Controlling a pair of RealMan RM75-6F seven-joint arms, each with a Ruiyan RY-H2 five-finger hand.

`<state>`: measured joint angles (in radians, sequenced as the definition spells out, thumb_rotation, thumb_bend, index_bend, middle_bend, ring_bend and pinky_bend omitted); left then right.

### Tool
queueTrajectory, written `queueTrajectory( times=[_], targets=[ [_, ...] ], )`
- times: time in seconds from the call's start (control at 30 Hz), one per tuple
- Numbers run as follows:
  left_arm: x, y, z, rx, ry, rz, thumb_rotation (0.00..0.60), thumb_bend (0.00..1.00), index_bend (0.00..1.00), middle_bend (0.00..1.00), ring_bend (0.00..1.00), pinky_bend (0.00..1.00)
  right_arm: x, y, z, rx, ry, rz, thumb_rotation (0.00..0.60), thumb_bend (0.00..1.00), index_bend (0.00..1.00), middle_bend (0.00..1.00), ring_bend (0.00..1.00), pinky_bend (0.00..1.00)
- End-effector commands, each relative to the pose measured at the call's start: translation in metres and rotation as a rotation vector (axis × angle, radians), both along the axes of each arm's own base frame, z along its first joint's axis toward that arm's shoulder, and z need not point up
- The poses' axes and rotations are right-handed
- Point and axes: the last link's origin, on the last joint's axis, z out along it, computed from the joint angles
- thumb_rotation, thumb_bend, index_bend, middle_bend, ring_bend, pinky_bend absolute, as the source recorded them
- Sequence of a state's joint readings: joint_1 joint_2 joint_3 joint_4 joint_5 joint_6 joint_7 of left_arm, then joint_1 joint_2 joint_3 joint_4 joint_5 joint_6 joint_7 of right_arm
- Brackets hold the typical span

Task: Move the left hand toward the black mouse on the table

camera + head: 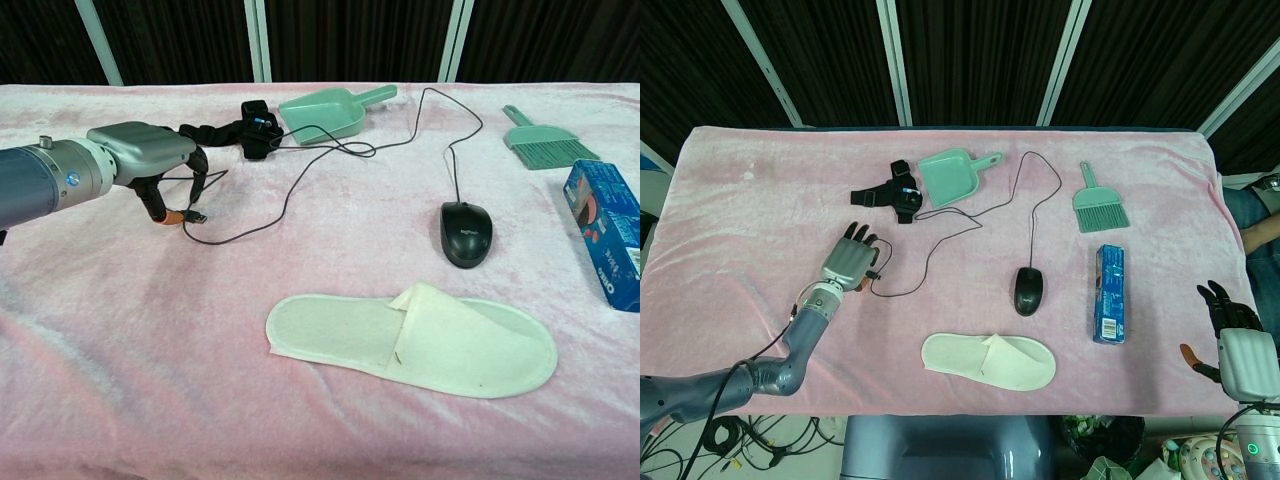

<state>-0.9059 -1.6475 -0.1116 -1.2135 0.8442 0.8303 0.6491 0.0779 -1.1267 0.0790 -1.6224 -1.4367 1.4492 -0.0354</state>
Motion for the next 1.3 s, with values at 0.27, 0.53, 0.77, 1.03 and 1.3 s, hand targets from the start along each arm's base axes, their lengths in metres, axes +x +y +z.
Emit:
queueTrajectory(
  times=[0.27, 0.53, 0.77, 1.03, 1.3],
  targets=[
    [0.0024, 0.0001, -0.0031, -0.003, -0.012, -0.002, 0.600, 0.31, 0.48, 0.17, 0.00, 0.00, -0.0004, 0.0002, 0.0000, 0.002, -0.001, -0.006, 0.600, 0.15, 0.13, 0.07, 0.23, 0.19],
    [0.0005, -0.0002, -0.0050, -0.004, -0.002, -0.002, 0.600, 0.31, 0.48, 0.17, 0.00, 0.00, -0.0002, 0.0001, 0.0003, 0.000, 0.000, -0.006, 0.600, 0.15, 0.13, 0.07, 0.23, 0.19],
    [-0.0009, 0.0004, -0.0078, -0.008, 0.002, 0.003, 0.600, 0.31, 0.49, 0.17, 0.00, 0.00, -0.0005, -0.0002, 0.0006, -0.004, -0.002, -0.008, 0.600, 0.15, 0.13, 0.07, 0.23, 0.19],
    [-0.0027, 0.0000, -0.0105, -0.013, 0.013, 0.003, 0.600, 0.36, 0.53, 0.18, 0.00, 0.00, -0.0006, -0.0001, 0.0006, -0.005, -0.007, -0.011, 0.600, 0.15, 0.13, 0.07, 0.23, 0.19],
    [0.0011, 0.0022, -0.0034, 0.012, -0.015, 0.001, 0.600, 0.42, 0.57, 0.18, 0.00, 0.00, -0.0006, -0.0001, 0.0007, -0.004, -0.013, -0.015, 0.600, 0.15, 0.13, 0.07, 0.23, 0.19]
  ],
)
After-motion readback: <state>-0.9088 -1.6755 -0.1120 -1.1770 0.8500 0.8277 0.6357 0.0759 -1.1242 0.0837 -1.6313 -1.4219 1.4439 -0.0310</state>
